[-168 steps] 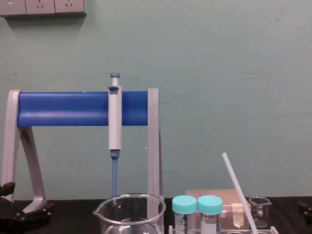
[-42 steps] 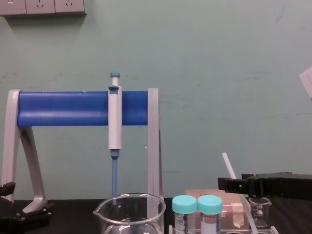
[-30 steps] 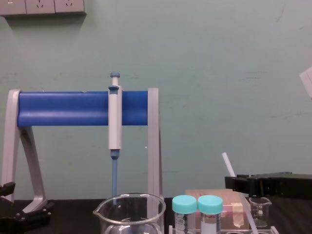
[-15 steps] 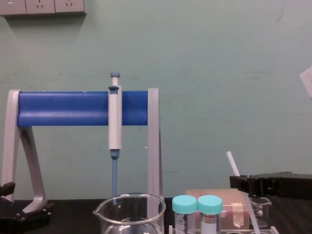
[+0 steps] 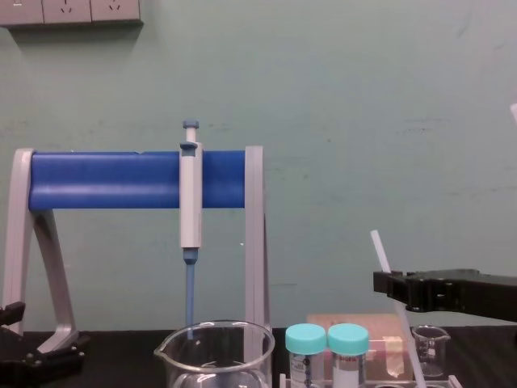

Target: Pick up the stirring rod with one hand, then place it down.

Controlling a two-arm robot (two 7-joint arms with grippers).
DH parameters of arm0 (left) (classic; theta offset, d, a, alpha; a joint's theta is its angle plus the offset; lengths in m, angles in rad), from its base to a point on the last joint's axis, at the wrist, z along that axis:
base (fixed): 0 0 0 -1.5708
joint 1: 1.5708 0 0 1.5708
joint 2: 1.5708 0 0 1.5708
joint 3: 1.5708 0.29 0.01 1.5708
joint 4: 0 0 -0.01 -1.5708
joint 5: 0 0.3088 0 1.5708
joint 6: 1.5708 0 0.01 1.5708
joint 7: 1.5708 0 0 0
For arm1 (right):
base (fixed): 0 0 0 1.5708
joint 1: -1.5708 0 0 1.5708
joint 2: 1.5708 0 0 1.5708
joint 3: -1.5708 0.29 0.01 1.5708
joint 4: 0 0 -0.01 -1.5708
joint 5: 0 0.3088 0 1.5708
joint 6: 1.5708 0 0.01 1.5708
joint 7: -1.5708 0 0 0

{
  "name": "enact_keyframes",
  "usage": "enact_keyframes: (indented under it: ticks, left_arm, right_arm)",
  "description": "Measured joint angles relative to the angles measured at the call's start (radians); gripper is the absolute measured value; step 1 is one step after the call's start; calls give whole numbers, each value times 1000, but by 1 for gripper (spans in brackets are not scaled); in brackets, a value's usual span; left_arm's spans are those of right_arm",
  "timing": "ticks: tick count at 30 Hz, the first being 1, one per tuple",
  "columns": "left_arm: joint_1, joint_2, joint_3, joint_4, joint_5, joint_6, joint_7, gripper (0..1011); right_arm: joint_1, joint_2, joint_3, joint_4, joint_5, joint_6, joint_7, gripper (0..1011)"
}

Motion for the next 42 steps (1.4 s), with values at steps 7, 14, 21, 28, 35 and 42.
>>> enact_keyframes:
  ticks: [7,14,21,28,35,42]
  left_arm:
    - [0,0,0,0,0,0,0,1000]
    - [0,0,0,0,0,0,0,1000]
    - [0,0,0,0,0,0,0,1000]
    - [0,0,0,0,0,0,0,1000]
    - [0,0,0,0,0,0,0,1000]
    - [0,0,0,0,0,0,0,1000]
  right_arm:
    - [-18,2,5,-11,-9,-59,27,73]
    - [-40,9,15,-26,-50,-150,37,73]
    - [-67,0,44,-40,-64,-218,47,73]
    - [-85,-16,76,-63,-46,-257,57,73]
    - [-89,-24,112,-114,-26,-284,59,73]
    - [-83,-22,140,-169,-15,-290,54,72]
